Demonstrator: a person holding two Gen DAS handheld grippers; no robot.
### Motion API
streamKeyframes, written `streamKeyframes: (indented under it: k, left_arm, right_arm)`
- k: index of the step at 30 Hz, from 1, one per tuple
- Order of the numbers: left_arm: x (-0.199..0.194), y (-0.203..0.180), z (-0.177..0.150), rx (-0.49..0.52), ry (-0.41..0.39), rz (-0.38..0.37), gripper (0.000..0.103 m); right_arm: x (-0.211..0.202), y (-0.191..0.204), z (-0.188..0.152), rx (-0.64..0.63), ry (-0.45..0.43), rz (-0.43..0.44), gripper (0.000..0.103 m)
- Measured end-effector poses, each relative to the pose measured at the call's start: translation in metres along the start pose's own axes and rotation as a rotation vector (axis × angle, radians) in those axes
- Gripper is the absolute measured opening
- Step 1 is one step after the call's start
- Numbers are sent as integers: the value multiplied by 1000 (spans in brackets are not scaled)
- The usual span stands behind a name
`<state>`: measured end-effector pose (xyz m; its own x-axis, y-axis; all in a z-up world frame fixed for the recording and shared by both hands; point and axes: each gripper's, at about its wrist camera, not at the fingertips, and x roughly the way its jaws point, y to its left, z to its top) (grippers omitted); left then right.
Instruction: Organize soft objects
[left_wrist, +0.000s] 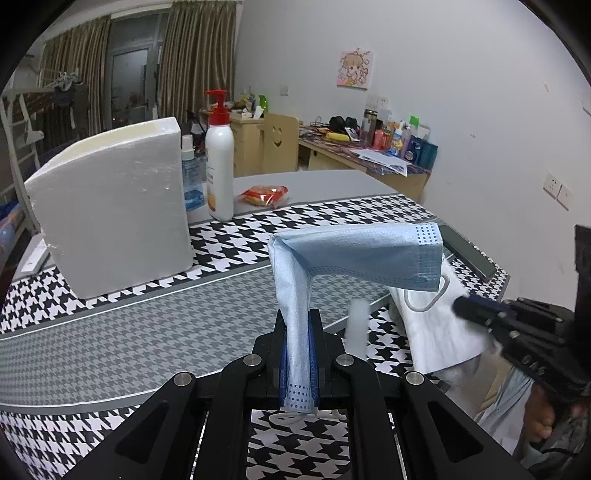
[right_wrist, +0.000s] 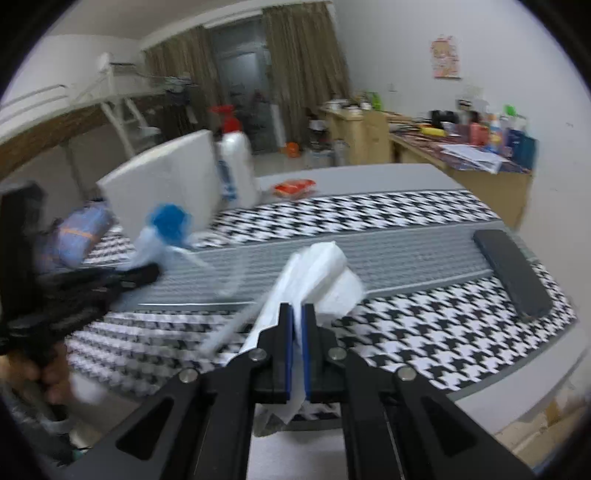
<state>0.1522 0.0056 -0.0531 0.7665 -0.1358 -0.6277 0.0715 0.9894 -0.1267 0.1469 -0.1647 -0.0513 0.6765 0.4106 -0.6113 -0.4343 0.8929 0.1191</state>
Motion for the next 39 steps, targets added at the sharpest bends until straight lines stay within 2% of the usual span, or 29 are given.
streamKeyframes:
  k: [3, 5, 7, 9, 15, 17, 21, 27, 30, 33, 37, 38, 39]
  left_arm:
    - [1, 1, 0, -2, 2, 2, 10]
    - [2, 1, 0, -3, 4, 1, 10]
    - [3, 0, 0, -4, 7, -1, 10]
    - [3, 1, 0, -5, 10, -3, 10]
    - [3, 6, 0, -15, 8, 3, 10]
    - [3, 6, 0, -16, 9, 5, 10]
    - [1, 10, -3, -20, 11, 7, 10]
    - [4, 8, -3, -16, 23, -5, 10]
    - [6, 3, -2, -7, 25, -13, 10]
    - [8, 1, -2, -5, 28, -16, 10]
    - [10, -2, -2, 1, 30, -16, 10]
    - [10, -2, -1, 1, 30, -14, 10]
    - [10, -2, -2, 1, 29, -14, 10]
  right_arm:
    - [8, 1, -4, -29, 27, -37, 15]
    - [8, 4, -6, -44, 27, -48, 26]
    - [5, 6, -7, -59, 12, -59, 48]
    - [-1, 8, -8, -64, -10, -65, 53]
    - [-6, 16, -8, -77, -24, -61, 53]
    - [-3, 21, -9, -79, -7, -35, 53]
    - [6, 24, -12, -80, 19, -53, 53]
    - [14, 2, -19, -27, 69, -88, 53]
    - [20, -7, -24, 5, 109, -68, 53]
    - [26, -12, -26, 27, 135, -45, 44]
    - [27, -12, -26, 37, 131, -10, 42]
    - [28, -11, -27, 36, 131, -5, 36]
    - [31, -11, -27, 37, 143, 1, 21]
